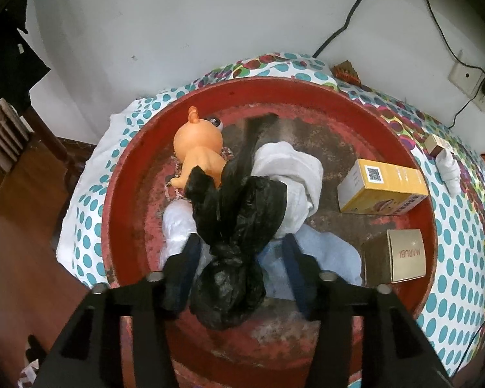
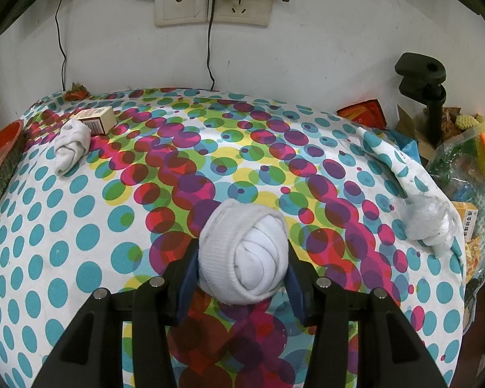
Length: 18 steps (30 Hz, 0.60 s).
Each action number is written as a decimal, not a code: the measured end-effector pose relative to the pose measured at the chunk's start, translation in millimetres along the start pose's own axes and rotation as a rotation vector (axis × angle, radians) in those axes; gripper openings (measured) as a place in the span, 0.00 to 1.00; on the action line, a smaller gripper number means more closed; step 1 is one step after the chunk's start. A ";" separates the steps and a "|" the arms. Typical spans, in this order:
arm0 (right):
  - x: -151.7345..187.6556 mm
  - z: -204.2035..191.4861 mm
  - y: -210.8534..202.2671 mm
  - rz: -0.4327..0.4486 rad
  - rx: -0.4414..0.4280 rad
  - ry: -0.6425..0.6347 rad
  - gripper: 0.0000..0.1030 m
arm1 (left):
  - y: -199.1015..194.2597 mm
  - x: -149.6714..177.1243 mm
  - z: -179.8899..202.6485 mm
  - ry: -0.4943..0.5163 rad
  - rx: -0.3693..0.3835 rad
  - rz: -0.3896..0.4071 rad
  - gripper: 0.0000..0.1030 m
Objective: Organize objects
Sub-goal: 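Open the left gripper to drop the black bag into the tray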
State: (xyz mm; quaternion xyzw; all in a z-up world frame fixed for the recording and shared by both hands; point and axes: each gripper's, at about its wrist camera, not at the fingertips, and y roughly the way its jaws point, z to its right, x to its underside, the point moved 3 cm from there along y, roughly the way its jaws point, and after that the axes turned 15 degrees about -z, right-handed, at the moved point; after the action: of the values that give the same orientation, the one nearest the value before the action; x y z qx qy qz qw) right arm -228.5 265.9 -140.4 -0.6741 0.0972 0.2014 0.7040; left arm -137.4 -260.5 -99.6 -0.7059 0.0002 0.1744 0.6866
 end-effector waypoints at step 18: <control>-0.1 -0.6 0.3 0.000 0.007 -0.004 0.48 | -37.4 37.1 11.8 -0.030 -0.073 0.139 0.79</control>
State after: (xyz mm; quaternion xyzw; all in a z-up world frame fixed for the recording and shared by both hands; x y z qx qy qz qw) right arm -228.7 265.3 -140.7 -0.6713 0.0963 0.2025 0.7065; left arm -96.4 -238.1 -72.4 -0.7260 0.0326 0.2318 0.6467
